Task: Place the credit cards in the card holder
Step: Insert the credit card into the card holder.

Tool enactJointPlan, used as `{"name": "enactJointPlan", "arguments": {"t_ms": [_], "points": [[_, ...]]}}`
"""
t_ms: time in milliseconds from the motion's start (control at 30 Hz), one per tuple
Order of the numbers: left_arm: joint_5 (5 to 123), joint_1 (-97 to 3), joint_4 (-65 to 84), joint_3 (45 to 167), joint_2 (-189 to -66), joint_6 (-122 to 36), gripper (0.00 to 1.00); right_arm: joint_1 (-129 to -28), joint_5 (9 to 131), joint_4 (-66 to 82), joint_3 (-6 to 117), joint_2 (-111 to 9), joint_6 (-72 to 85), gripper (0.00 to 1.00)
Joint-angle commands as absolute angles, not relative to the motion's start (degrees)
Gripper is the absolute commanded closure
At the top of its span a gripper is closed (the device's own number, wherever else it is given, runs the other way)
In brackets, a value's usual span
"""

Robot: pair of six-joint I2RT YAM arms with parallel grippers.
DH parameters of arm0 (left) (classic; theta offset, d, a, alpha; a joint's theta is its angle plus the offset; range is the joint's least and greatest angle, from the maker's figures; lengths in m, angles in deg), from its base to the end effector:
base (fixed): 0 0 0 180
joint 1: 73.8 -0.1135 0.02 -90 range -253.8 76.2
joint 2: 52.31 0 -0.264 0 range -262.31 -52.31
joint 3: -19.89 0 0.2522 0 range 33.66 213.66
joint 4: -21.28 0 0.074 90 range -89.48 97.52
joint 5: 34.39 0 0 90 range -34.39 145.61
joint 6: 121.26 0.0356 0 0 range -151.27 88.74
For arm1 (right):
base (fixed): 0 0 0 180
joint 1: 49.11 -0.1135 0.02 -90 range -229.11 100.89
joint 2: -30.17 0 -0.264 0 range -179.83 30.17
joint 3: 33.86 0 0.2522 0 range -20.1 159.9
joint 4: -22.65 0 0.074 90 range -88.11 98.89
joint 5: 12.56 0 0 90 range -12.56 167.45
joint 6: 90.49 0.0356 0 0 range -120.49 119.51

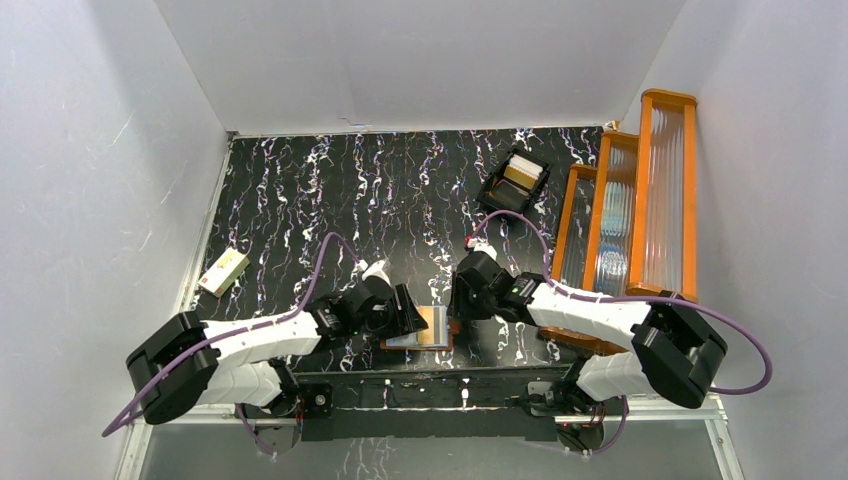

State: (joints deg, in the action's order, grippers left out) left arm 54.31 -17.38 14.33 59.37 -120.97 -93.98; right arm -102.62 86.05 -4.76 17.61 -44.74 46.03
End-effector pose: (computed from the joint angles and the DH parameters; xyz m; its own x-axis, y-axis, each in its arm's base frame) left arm 0.1293 -0.1934 0.1718 -0.8807 -0.2799 -0.3821 0.0873 0.6970 -0.7117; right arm 0.1539 0.1991 0.1834 -0.8533 0.0528 -0.5187 -0.1737 0.9093 0.3782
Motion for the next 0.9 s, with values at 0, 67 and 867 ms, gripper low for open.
{"name": "enactJointPlan", "arguments": {"t_ms": [0,67,867], "points": [[53.4,-17.4,11.9,62.5,-121.3,-91.6,0.45,-102.9,86.2,-4.0,18.1,-43.8,46.6,0.53],[54.4,-17.5,13.4,63.4,-123.4,-90.7,0.44,-102.9,85.7,-3.5,17.7,-44.5,46.8,0.54],[58.9,-17.5,21.1,67.0,-130.2,-89.9,0.44,-103.2,85.2,0.6,15.0,-48.7,47.7,0.58]]}}
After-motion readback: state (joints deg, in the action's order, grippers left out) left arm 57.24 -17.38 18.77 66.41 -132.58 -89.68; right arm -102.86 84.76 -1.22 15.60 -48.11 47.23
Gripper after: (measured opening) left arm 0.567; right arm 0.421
